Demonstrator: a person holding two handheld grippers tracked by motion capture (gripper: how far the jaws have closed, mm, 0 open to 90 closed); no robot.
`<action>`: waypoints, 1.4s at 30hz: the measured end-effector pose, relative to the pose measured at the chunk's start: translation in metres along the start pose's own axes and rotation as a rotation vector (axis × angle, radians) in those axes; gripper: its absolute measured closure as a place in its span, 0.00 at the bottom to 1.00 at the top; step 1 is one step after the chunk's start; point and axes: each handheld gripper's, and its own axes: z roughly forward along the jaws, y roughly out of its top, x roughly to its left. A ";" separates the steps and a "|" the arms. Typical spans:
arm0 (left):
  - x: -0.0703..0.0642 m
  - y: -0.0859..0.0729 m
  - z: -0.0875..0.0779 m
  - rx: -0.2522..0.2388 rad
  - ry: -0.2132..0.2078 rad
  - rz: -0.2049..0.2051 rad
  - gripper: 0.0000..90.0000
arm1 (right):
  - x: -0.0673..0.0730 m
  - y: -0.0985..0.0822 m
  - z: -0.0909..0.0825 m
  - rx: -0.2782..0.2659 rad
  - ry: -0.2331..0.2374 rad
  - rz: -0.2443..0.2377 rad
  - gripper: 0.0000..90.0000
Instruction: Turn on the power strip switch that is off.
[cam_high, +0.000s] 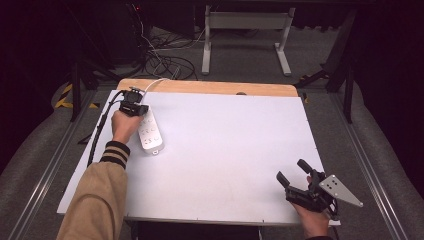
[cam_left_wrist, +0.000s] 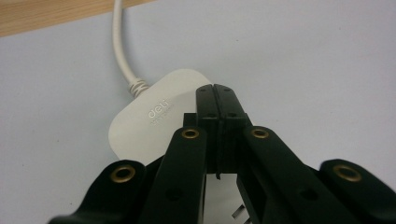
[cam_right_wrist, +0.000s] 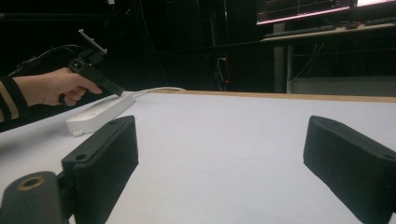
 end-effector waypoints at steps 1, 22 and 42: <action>0.000 0.000 0.000 0.002 0.003 0.000 1.00 | 0.000 0.000 0.000 0.000 0.000 0.000 0.12; -0.008 -0.003 0.002 -0.015 0.023 0.007 1.00 | 0.001 0.000 -0.002 0.004 0.001 0.002 0.12; -0.008 -0.009 0.003 -0.072 -0.052 -0.019 1.00 | 0.000 0.001 -0.004 -0.013 0.000 0.015 0.12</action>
